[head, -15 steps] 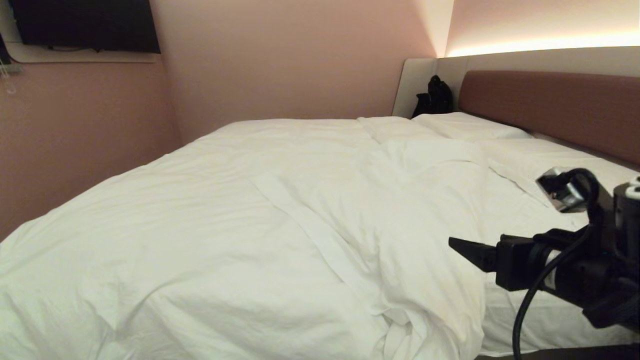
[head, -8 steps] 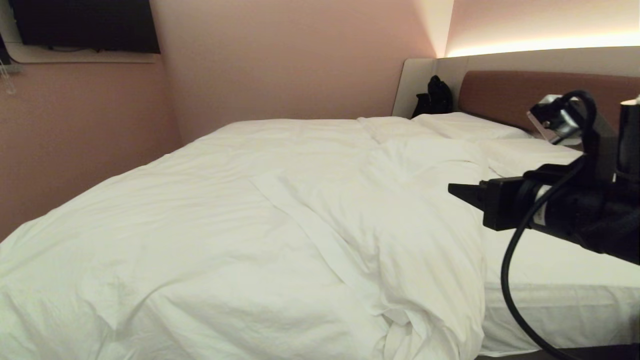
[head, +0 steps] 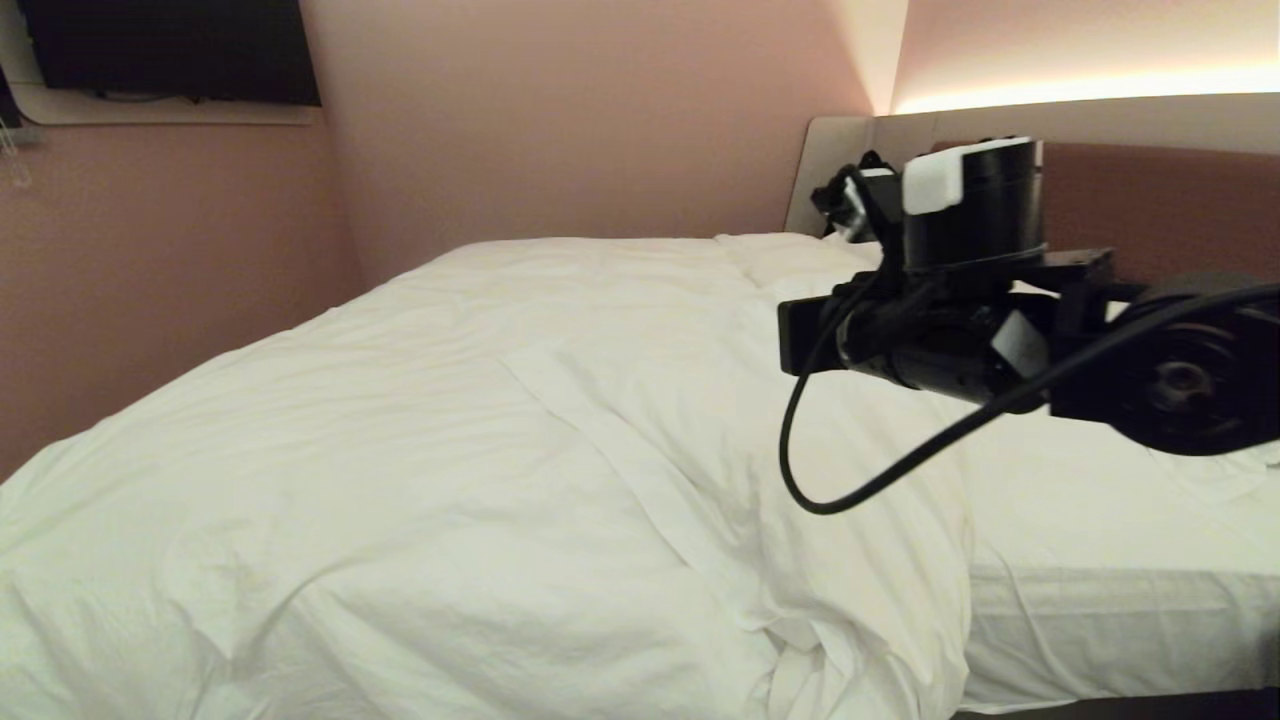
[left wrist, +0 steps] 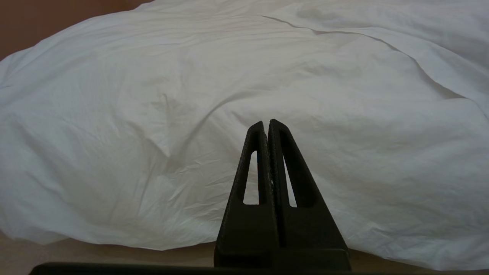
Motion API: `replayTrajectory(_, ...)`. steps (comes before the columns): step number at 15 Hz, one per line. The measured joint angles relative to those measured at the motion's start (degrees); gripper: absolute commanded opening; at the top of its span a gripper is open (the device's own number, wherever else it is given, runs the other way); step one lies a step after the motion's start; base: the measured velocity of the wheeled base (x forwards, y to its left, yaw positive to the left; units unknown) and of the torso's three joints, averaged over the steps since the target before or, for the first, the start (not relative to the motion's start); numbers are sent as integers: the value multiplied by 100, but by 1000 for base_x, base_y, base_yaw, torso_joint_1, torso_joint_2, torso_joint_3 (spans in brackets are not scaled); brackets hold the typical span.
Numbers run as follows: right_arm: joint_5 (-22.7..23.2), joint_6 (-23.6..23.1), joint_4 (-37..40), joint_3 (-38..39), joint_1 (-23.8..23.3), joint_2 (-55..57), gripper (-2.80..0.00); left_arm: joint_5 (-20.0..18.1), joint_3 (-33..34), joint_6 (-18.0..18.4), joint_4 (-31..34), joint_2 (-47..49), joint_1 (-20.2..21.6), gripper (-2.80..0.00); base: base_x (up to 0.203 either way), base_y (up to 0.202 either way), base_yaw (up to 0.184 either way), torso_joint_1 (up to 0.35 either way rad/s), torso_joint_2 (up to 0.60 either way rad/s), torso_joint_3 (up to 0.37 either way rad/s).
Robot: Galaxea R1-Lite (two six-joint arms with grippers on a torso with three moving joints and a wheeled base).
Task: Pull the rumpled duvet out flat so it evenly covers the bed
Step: Flatten the corners of the folded blanket
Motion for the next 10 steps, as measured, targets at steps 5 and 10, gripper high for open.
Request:
replayTrajectory(5, 0, -345, -37, -1045, 4, 1365, -280, -2, 0, -2, 0, 0, 0, -280, 0, 0, 0, 0, 0, 0)
replayTrajectory(10, 8, -342, -72, -1467, 199, 2235, -280, -2, 0, -2, 0, 0, 0, -280, 0, 0, 0, 0, 0, 0)
